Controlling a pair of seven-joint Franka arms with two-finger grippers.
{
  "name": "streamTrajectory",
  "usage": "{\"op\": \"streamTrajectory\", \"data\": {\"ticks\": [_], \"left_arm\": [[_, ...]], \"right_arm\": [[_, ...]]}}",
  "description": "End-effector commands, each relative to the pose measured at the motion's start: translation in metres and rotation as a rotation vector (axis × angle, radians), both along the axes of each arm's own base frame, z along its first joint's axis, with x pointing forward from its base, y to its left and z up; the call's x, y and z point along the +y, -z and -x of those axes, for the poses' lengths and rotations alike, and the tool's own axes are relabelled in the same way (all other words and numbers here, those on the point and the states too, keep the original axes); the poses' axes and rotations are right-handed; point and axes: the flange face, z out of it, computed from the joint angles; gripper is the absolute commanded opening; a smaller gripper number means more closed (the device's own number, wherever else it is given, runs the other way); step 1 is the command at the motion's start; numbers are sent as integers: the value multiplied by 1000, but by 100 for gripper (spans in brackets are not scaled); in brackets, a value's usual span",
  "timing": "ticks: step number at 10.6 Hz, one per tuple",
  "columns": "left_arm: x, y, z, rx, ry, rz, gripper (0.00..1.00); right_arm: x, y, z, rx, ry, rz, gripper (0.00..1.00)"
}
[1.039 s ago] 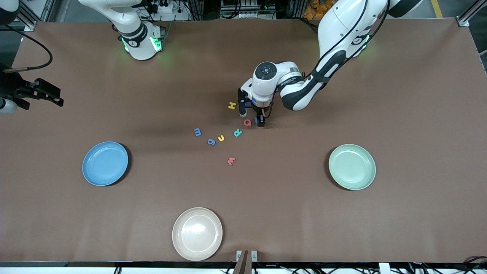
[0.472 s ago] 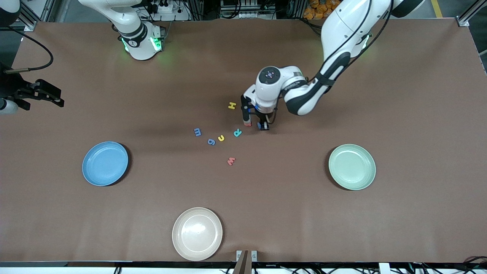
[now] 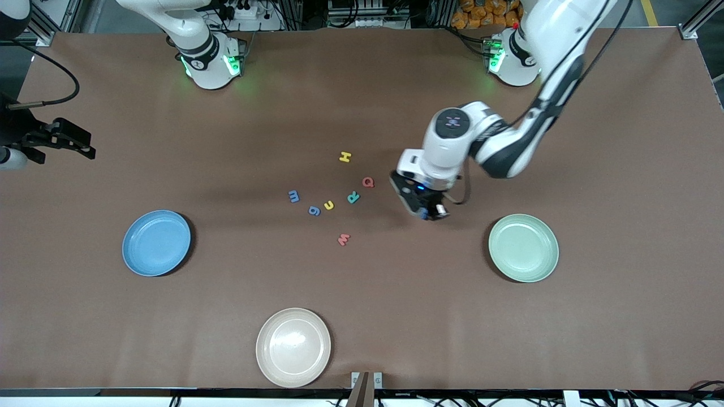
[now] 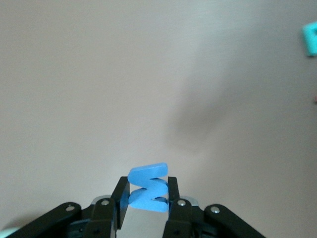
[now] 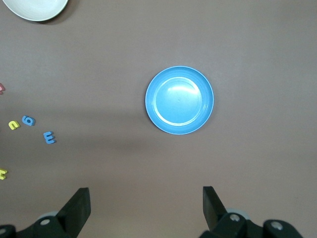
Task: Sort upper and lower case letters into plates
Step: 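Carry the blue M to the green plate with the left gripper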
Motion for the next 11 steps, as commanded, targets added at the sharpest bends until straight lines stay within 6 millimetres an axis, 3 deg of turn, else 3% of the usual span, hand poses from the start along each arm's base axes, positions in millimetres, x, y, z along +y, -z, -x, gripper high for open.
{"op": "streamTrajectory", "data": {"ticks": [1, 3, 4, 5, 6, 7, 8, 9, 11], "left_arm": [[92, -25, -35, 5, -226, -4, 0], [169, -22, -61, 15, -393, -5, 0], [198, -17, -70, 18, -453, -9, 0], [215, -11, -84, 15, -489, -10, 0], [218, 1, -91, 27, -522, -4, 0], [215, 9, -94, 34, -598, 11, 10], [221, 10, -97, 28, -670, 14, 51], [223, 2, -103, 10, -688, 20, 100], [227, -19, -106, -22, -700, 30, 100]], "right_arm": [[5, 0, 1, -1, -11, 7, 100], [15, 7, -2, 11, -26, -2, 100], [19, 11, -3, 19, -26, -8, 100], [24, 17, -6, 29, -4, -26, 100], [31, 22, -8, 39, 13, -42, 100], [49, 33, -11, 64, -17, -41, 100], [68, 48, -15, 92, -48, -37, 100], [91, 64, -19, 116, -87, -31, 100], [135, 93, -28, 127, -156, -21, 100]]}}
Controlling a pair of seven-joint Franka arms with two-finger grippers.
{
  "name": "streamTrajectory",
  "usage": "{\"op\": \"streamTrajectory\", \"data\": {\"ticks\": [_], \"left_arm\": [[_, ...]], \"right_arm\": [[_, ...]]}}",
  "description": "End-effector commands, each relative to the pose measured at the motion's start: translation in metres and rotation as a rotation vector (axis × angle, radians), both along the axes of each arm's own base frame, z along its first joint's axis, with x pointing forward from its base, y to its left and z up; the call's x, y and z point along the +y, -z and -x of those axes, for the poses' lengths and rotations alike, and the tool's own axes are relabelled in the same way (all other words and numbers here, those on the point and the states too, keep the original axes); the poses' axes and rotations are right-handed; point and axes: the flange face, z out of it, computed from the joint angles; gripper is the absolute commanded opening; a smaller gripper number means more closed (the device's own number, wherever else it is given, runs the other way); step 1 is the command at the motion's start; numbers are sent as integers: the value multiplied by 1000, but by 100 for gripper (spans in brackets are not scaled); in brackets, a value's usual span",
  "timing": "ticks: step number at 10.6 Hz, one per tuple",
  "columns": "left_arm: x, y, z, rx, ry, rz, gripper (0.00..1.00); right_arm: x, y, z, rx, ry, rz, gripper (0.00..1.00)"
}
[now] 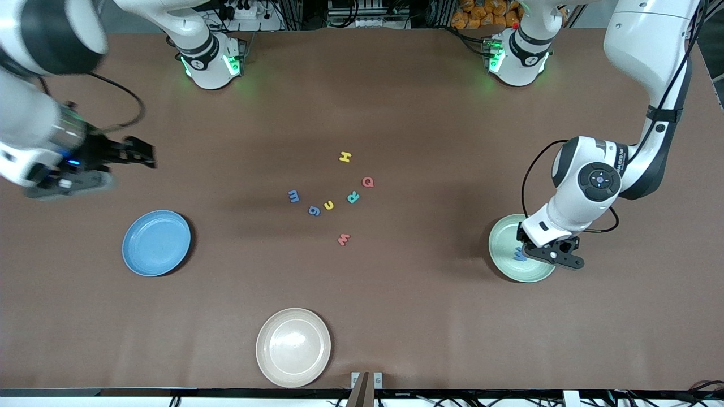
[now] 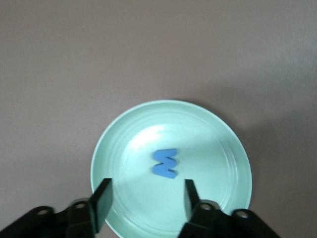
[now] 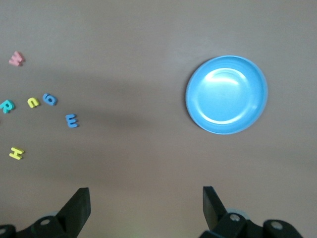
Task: Sort upper and lower case letters into plates
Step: 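Release the M on the green plate while the right gripper reaches letters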
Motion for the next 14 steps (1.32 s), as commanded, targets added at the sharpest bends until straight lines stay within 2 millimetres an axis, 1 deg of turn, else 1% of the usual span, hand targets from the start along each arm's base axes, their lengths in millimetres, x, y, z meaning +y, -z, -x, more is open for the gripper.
{"op": "streamTrajectory", "data": {"ticks": [1, 2, 3, 4, 5, 6, 7, 8, 9, 10, 11, 12, 13, 14], "left_arm": [[13, -44, -8, -58, -48, -2, 100], [21, -76, -14, -66, -71, -15, 100], [28, -112, -21, -70, -91, -29, 100], [31, -145, -23, -57, -111, -44, 100], [34, -174, -23, -53, -136, -37, 100], [37, -192, -19, -47, -173, 12, 100], [50, -215, -9, -36, -226, 60, 100], [63, -234, 1, -17, -274, 107, 100], [73, -262, 17, -2, -314, 155, 100], [82, -288, 29, 10, -332, 164, 100], [88, -310, 37, 28, -341, 159, 100], [91, -329, 45, 34, -344, 154, 100], [91, -342, 51, 41, -344, 153, 100], [86, -355, 59, 31, -339, 144, 100]], "right_arm": [[47, 36, -13, 15, -48, -5, 100], [71, 57, -17, 16, -73, 0, 100], [100, 83, -22, 9, -99, 6, 100], [134, 113, -24, -3, -133, 10, 100], [155, 138, -27, -17, -161, 11, 100], [179, 157, -23, -22, -208, 11, 100], [200, 175, -18, -21, -245, 15, 100], [226, 191, -7, -9, -290, 21, 100], [252, 202, 7, -5, -334, 25, 100], [274, 220, 18, 0, -361, 29, 100], [298, 240, 31, -1, -394, 33, 100], [318, 257, 42, -6, -391, 27, 100], [334, 272, 51, -15, -333, 33, 100], [346, 284, 58, -30, -273, 39, 100]]}}
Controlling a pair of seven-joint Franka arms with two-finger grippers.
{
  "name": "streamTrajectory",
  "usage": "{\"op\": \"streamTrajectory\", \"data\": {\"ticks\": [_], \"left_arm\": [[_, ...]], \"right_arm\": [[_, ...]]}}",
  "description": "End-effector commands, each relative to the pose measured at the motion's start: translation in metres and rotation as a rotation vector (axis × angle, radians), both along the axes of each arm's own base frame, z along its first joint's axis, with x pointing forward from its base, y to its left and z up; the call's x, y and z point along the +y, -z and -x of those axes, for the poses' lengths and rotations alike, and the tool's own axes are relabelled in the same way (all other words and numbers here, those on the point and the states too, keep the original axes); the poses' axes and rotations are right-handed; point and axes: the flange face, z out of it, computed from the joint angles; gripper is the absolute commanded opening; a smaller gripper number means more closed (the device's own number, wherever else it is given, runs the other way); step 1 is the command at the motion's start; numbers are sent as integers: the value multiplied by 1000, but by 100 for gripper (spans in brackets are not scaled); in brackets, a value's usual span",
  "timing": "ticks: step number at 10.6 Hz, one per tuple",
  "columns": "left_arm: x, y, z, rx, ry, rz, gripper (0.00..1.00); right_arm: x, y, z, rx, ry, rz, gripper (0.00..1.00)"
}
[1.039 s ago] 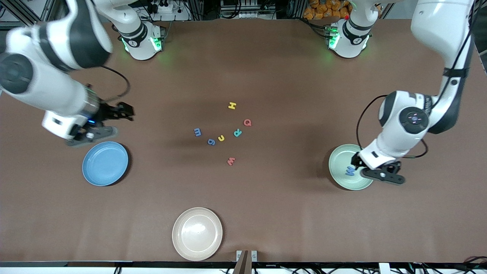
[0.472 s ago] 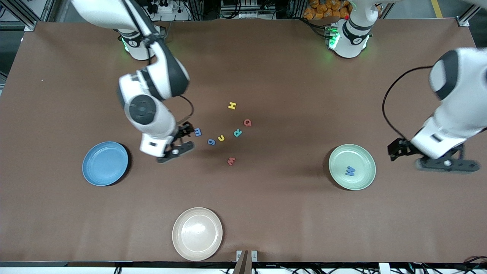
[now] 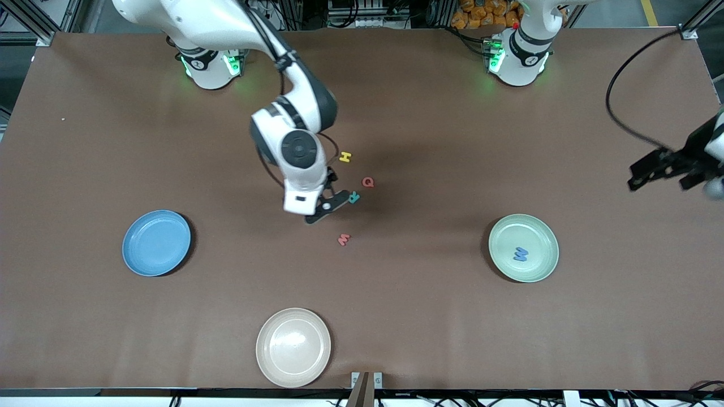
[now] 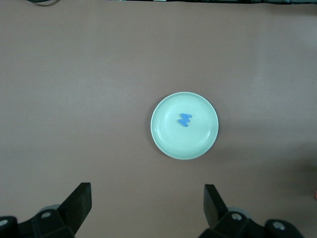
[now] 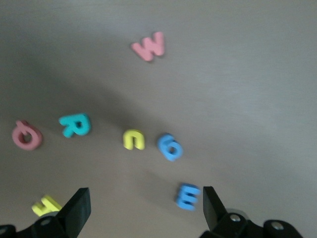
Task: Sort upper and lower case letters into plates
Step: 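Release the M on the green plate while the right gripper reaches letters, then lower the right gripper and grasp the yellow c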
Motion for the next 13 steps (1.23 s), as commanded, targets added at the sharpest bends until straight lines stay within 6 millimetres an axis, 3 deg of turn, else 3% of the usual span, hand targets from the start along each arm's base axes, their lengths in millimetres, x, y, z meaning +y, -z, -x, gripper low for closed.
{"op": "streamTrajectory", "data": {"ticks": [1, 5, 7, 13], "left_arm": [[-19, -21, 15, 13, 18, -3, 100], [-62, -21, 32, 68, 90, -9, 100], [-62, -19, 31, 73, 88, -9, 100], [-57, -19, 28, 67, 79, -6, 100]], "right_arm": [[16, 23, 1, -25, 106, -14, 100], [4, 30, -13, -38, 126, -25, 100], [-11, 39, -21, -25, 21, -23, 100], [-8, 73, 1, -66, -352, -88, 100]]}}
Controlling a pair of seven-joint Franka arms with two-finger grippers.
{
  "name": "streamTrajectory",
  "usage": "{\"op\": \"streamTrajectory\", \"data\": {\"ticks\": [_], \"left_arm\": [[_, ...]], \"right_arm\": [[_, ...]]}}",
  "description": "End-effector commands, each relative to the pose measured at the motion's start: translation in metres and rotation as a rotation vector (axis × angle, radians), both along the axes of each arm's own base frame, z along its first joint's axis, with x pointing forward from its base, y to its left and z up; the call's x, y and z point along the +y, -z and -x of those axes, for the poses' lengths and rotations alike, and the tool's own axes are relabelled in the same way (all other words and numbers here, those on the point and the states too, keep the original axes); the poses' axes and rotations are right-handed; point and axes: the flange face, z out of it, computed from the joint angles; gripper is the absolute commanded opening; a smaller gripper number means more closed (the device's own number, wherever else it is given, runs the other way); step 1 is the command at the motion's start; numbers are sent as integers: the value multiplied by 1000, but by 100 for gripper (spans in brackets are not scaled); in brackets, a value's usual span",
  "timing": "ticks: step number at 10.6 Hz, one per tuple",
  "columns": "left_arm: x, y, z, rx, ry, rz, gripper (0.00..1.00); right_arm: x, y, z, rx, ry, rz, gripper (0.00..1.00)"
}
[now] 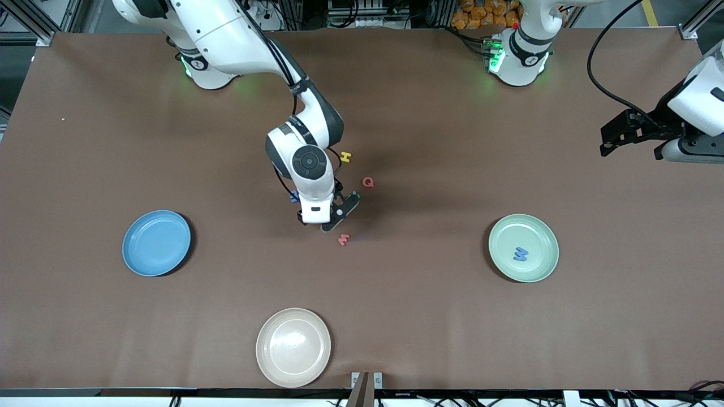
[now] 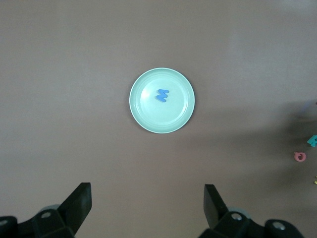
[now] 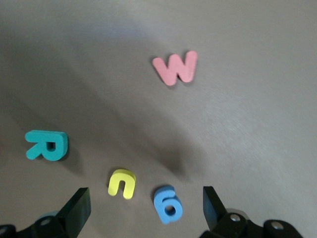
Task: Sort upper and lower case letters into plates
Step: 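Lower the right gripper and grasp the yellow c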
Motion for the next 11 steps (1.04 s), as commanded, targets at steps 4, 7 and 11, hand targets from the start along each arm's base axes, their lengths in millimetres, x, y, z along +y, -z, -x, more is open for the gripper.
{"op": "streamTrajectory", "data": {"ticks": [4, 7, 11], "left_arm": [[5, -6, 4, -4, -21, 4, 100], [7, -7, 3, -8, -24, 9, 100], [8, -6, 3, -6, -27, 9, 100]], "right_arm": [[16, 19, 21, -6, -66, -40, 100], [9, 33, 27, 24, -34, -31, 100], [7, 37, 34, 54, 26, -49, 100]]}}
